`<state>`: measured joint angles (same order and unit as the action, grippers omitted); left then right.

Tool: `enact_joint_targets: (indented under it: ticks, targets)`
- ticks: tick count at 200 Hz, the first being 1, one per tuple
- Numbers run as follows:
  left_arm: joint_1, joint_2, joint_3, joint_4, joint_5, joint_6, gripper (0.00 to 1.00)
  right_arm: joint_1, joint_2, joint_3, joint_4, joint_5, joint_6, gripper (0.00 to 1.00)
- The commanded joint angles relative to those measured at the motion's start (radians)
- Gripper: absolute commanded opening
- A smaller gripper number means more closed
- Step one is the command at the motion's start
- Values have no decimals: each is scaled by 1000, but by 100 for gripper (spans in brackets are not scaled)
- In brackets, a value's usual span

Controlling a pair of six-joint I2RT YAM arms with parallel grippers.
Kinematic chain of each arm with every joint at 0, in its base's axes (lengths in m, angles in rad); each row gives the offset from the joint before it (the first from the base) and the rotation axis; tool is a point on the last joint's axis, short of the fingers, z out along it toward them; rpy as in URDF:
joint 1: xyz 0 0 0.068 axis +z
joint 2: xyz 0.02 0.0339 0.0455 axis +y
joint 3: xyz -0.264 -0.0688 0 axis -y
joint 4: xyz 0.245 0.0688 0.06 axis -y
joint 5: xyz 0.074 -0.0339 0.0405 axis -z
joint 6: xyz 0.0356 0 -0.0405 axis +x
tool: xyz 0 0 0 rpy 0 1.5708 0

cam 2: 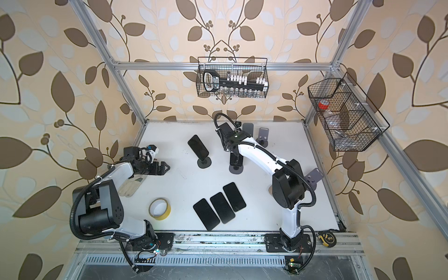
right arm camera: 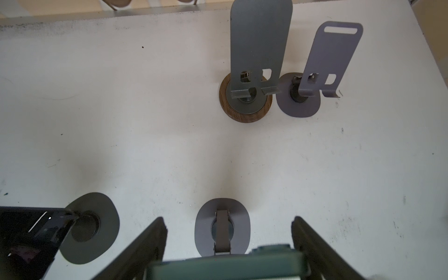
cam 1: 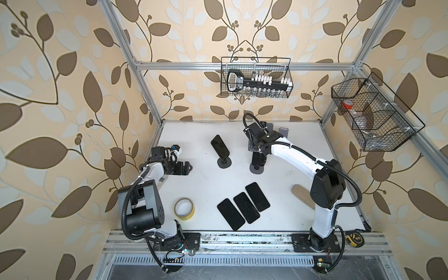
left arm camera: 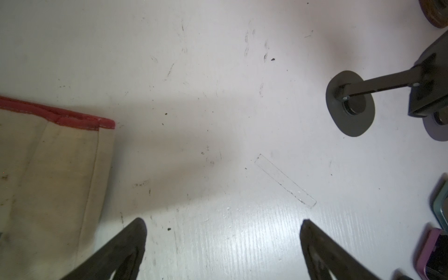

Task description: Remove the phone from the phone stand

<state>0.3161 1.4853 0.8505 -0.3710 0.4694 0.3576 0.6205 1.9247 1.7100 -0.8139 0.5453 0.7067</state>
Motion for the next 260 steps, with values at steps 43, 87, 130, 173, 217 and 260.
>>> enact_joint_targets:
  ticks: [43, 87, 130, 173, 217, 260]
  targets:
    - [9, -15, 13, -9, 41, 19, 99, -2, 26, -14, 26, -13, -36, 80]
    - [9, -16, 12, -8, 44, 20, 99, -13, 10, -36, 52, -12, -60, 73]
    - [9, -17, 12, -8, 46, 21, 99, -17, -3, -36, 52, -32, -92, 68]
    - [9, -16, 12, -9, 46, 23, 99, -15, -33, -36, 49, -53, -130, 67]
    - [9, -18, 11, -9, 48, 22, 99, -10, -79, -24, 40, -54, -171, 66]
    - [9, -19, 10, -10, 46, 24, 99, 2, -104, -17, 33, -56, -200, 65]
